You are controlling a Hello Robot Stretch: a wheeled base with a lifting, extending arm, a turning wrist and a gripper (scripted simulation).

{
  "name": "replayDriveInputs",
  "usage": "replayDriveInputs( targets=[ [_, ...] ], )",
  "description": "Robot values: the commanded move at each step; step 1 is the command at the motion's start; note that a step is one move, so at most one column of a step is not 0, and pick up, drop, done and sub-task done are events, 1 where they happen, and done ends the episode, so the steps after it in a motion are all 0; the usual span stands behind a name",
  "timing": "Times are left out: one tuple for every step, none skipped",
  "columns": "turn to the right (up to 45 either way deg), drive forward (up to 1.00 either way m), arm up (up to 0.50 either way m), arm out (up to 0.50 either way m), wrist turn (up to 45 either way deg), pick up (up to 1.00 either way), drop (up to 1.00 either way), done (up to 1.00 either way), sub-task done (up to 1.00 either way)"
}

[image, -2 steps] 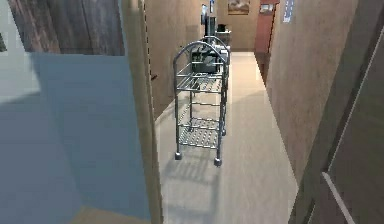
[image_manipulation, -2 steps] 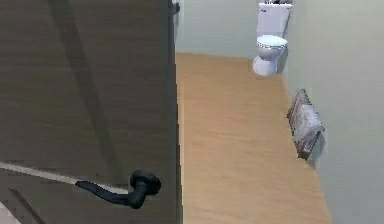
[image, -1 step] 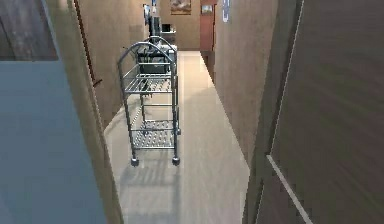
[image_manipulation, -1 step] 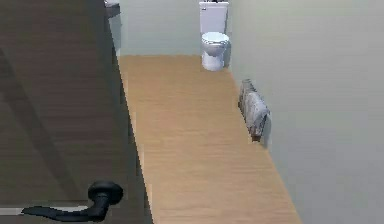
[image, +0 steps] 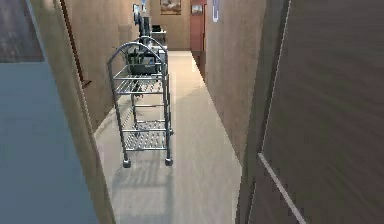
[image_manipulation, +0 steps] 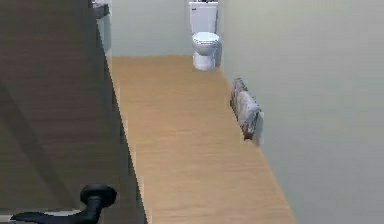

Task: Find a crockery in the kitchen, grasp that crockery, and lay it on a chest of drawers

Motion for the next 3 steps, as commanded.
replayDriveInputs(
  targets=[
    [0.0, 1.0, 0.0, 0.0, 0.0, 0.0, 0.0, 0.0, 0.0],
    [0.0, 0.65, 0.0, 0.0, 0.0, 0.0, 0.0, 0.0, 0.0],
    [0.0, 1.0, 0.0, 0.0, 0.0, 0.0, 0.0, 0.0, 0.0]
  ],
)
